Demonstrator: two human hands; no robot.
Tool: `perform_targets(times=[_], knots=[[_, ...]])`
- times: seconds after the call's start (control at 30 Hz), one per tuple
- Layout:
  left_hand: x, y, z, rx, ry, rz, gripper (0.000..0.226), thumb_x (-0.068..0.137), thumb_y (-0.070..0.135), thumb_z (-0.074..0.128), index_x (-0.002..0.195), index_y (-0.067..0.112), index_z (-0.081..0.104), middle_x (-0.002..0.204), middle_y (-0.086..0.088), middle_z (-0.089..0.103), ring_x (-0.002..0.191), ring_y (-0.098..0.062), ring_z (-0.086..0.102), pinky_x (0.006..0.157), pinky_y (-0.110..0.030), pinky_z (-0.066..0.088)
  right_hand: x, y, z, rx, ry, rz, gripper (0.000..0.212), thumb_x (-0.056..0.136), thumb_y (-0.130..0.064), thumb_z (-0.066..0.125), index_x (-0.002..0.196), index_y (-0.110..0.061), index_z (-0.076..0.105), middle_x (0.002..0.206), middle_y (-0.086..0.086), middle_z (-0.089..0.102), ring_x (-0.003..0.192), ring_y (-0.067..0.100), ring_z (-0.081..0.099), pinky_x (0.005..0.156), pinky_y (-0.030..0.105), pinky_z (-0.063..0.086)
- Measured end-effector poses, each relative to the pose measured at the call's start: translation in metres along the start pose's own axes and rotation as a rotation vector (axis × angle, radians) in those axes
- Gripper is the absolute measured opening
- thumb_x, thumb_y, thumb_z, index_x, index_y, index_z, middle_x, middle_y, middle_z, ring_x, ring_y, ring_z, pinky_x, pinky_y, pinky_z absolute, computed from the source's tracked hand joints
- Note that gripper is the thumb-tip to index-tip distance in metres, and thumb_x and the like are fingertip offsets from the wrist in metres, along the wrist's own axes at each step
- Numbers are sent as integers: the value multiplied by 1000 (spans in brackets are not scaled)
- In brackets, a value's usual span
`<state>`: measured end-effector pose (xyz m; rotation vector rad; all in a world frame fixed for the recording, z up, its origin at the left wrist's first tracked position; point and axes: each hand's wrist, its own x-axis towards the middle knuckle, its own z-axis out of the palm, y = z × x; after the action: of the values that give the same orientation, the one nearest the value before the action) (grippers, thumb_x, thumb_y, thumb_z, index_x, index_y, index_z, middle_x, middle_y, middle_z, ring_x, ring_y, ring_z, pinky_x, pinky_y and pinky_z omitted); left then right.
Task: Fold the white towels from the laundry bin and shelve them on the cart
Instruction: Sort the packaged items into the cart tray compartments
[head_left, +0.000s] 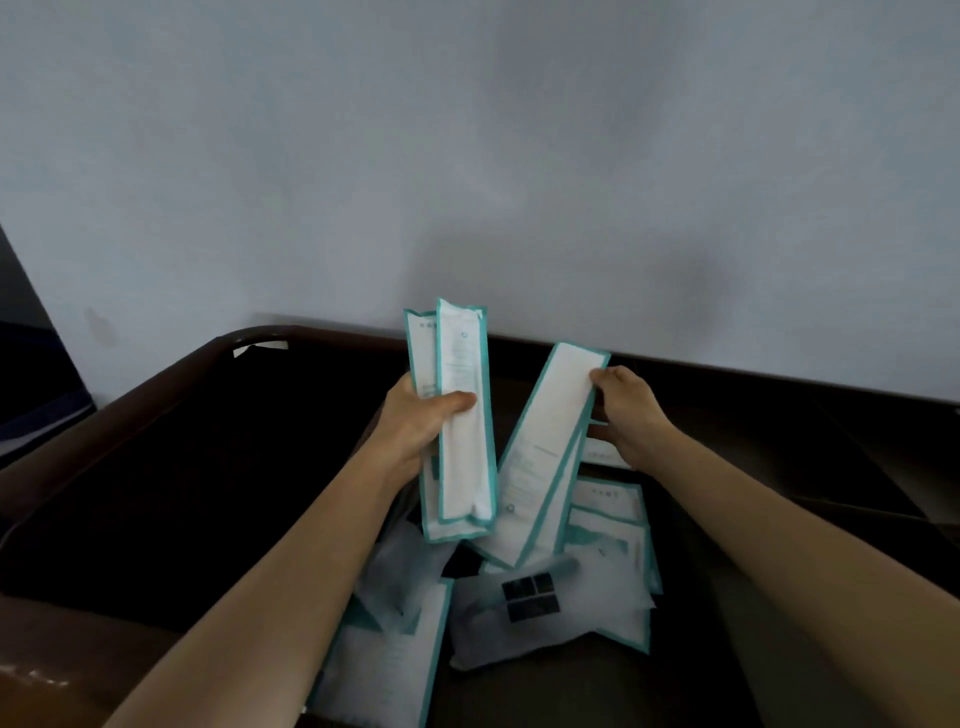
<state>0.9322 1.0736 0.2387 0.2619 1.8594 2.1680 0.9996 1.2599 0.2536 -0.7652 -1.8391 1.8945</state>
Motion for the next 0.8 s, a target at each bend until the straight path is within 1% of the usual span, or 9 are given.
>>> perform_targets(times=[0.17, 0.27, 0.4, 0.47, 0.6, 0.67, 0.7, 0.73, 0.8], knots=[[-7, -2, 7, 20, -34, 1, 29, 80, -6, 65, 105, 6, 60, 93, -8, 66, 72, -14, 63, 58, -18, 54, -9, 10, -1, 89, -96, 89, 5, 98, -12, 44, 97, -10, 49, 83, 6, 57, 67, 17, 59, 54, 29, 48], [-9, -6, 12, 51, -59, 3, 29, 79, -8, 65, 102, 8, 61, 94, -7, 66, 73, -16, 63, 62, -23, 55, -18, 16, 4, 157, -272, 129, 11, 91, 3, 49, 93, -5, 57, 71, 4, 69, 56, 11, 65, 51, 23, 55], [-11, -8, 15, 60, -80, -3, 28, 78, -7, 67, 98, 11, 60, 93, -6, 67, 75, -15, 64, 63, -26, 54, -27, 16, 3, -94, -432, 142, 24, 89, 8, 49, 92, -13, 59, 76, 0, 69, 62, 12, 66, 52, 22, 54], [-12, -8, 15, 60, -88, -11, 26, 78, -5, 67, 98, 11, 60, 90, -3, 67, 75, -15, 64, 62, -25, 54, -29, 20, 1, -187, -414, 150, 22, 87, 6, 53, 97, -12, 60, 83, 4, 66, 69, 16, 64, 55, 24, 55], [-13, -8, 16, 20, -102, -23, 23, 79, -5, 66, 95, 11, 62, 90, -4, 68, 74, -15, 65, 64, -27, 54, -27, 23, 0, -260, -253, 40, 17, 79, -2, 70, 96, -2, 66, 97, 16, 70, 81, 27, 67, 81, 39, 56], [-15, -7, 16, -2, -105, -22, 23, 79, -7, 66, 87, 15, 63, 84, -1, 68, 69, -13, 66, 59, -24, 56, -26, 17, -1, -290, -169, -22, 11, 77, -9, 74, 73, -8, 64, 79, 11, 70, 65, 18, 64, 69, 32, 57], [-15, -7, 15, -15, -106, -20, 25, 79, -8, 66, 86, 16, 63, 82, -1, 68, 67, -12, 65, 57, -22, 56, -24, 13, -4, -326, -124, -52, 23, 78, -15, 75, 62, -11, 58, 65, 5, 64, 52, 13, 56, 55, 25, 51], [-15, -8, 15, -27, -106, -19, 25, 78, -9, 66, 85, 15, 63, 82, -1, 68, 66, -12, 65, 57, -22, 56, -24, 10, -6, -355, -84, -77, 33, 79, -20, 74, 57, -12, 52, 56, 2, 55, 46, 11, 47, 46, 22, 42], [-14, -8, 14, -40, -112, -21, 25, 78, -9, 66, 87, 14, 63, 84, -3, 68, 64, -11, 65, 56, -21, 55, -21, 5, -10, -310, -30, -114, 36, 83, -25, 70, 56, -13, 49, 54, 1, 47, 44, 9, 38, 42, 19, 34]])
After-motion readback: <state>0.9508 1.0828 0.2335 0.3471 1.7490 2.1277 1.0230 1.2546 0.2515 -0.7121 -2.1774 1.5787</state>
